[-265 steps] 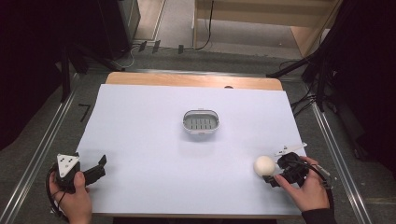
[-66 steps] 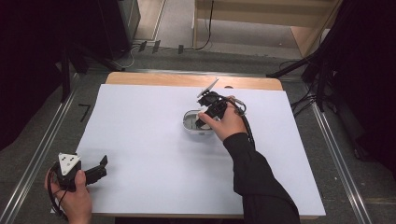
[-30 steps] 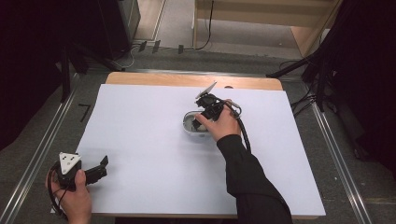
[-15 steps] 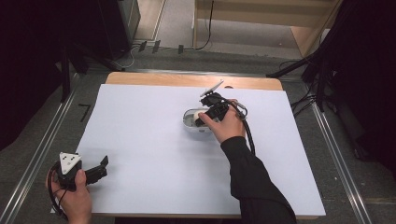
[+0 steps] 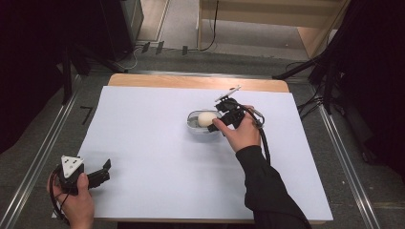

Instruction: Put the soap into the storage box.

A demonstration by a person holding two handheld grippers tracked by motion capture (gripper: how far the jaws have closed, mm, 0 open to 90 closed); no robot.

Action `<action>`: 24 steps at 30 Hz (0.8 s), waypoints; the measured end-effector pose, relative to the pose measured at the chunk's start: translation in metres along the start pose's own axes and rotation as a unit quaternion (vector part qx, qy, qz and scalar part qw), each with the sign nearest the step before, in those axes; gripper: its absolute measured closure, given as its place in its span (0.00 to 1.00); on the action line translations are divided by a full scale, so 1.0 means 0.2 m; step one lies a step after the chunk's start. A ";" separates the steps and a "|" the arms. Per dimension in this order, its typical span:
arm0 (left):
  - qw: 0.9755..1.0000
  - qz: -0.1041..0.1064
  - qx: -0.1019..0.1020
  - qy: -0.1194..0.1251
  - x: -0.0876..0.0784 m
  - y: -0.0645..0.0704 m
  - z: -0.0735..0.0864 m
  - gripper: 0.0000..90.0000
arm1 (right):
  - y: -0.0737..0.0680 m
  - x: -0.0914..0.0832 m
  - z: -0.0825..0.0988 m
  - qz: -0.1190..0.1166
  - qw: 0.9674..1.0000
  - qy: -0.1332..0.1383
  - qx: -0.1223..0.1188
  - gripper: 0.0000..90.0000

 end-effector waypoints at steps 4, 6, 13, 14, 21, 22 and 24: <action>1.000 0.000 0.004 -0.001 0.00 0.00 0.00 0.02 | 0.03 -0.02 0.05 0.001 1.000 0.007 0.006 0.24; 1.000 -0.001 0.004 -0.002 0.00 0.00 0.00 0.02 | 0.06 -0.04 0.09 0.003 1.000 0.008 0.009 0.24; 1.000 0.001 0.005 -0.002 0.00 0.00 0.00 0.02 | 0.10 -0.05 0.17 0.004 1.000 0.012 0.012 0.22; 1.000 0.001 0.005 -0.002 0.00 0.00 0.00 0.02 | 0.11 -0.05 0.18 0.004 1.000 0.012 0.012 0.22; 1.000 0.001 0.001 0.004 0.00 0.00 0.00 0.02 | 0.14 -0.07 0.26 0.009 1.000 0.015 0.005 0.17; 1.000 0.001 -0.001 0.006 0.00 0.00 0.00 0.02 | 0.15 -0.07 0.27 0.011 1.000 0.015 0.004 0.15; 1.000 0.002 -0.001 0.006 0.00 0.00 0.00 0.02 | 0.16 -0.09 0.30 0.013 1.000 0.022 0.007 0.15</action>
Point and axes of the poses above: each handheld gripper's, and its own axes: x roughly forward along the jaws, z roughly out of its underside, y roughly to its right, the point moved 4 cm from there along x, roughly forward along the jaws, and after that the axes turned 3 degrees about -x, right-handed, at the moved point
